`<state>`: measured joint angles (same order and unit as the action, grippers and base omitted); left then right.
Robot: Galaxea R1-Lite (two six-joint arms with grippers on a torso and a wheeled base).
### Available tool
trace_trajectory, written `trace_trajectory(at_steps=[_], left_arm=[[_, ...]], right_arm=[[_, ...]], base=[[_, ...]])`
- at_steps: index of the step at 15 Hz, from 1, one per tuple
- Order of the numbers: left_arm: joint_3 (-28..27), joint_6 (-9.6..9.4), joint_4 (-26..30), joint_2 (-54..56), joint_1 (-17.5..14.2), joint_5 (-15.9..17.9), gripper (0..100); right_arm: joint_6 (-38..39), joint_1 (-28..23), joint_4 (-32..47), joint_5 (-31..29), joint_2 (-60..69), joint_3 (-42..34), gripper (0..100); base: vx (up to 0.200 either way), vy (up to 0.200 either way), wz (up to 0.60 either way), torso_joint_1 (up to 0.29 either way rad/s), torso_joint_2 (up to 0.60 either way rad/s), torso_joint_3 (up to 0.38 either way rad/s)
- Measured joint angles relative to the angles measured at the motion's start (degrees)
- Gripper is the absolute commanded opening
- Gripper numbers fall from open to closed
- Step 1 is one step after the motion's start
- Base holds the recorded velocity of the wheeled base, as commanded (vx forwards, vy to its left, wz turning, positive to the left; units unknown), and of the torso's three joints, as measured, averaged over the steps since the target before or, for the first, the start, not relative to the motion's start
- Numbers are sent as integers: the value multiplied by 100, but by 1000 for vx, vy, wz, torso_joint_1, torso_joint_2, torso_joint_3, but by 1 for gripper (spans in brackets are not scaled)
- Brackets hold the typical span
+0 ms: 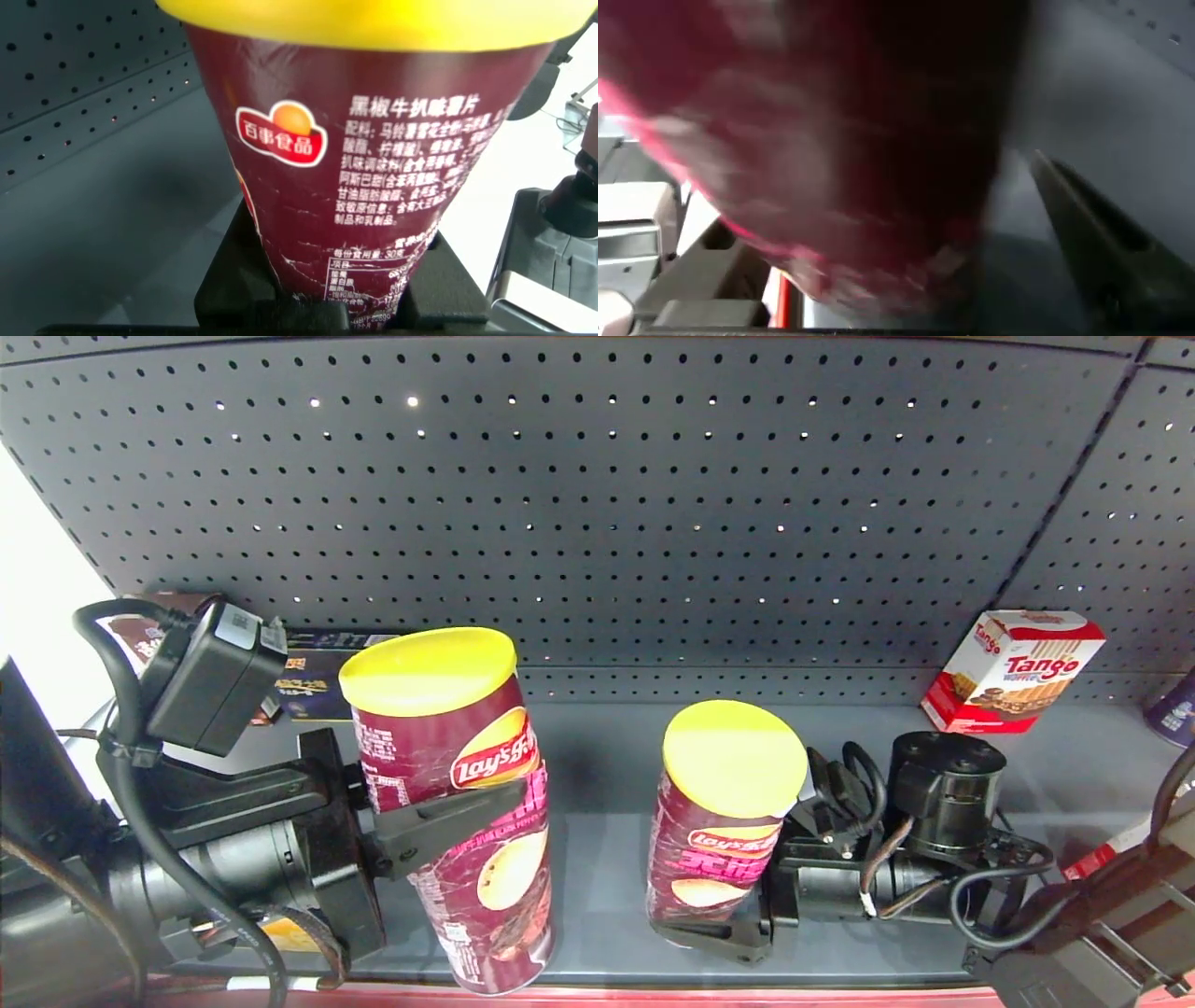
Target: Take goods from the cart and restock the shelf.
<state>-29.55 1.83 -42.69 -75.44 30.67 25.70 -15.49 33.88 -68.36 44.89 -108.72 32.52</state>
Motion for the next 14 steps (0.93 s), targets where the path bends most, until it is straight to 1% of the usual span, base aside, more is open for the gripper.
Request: trace_trajectory(at_steps=[3, 6, 9, 14], left_arm=[[0, -2, 0, 5, 4, 5, 0], [-2, 0, 0, 28, 4, 5, 0], [0, -6, 0, 55, 9, 6, 0], [0, -13, -2, 71, 15, 22, 0]], right_arm=[[-2, -67, 2, -24, 127, -130, 100], [-5, -274, 7, -9, 288, -174, 100], [0, -428, 11, 5, 546, -382, 100], [138, -707, 95, -17, 1390, -795, 100]], base=[[0, 0, 0, 0, 0, 0], [0, 0, 0, 0, 0, 0], [0, 0, 0, 0, 0, 0], [0, 0, 0, 0, 0, 0]])
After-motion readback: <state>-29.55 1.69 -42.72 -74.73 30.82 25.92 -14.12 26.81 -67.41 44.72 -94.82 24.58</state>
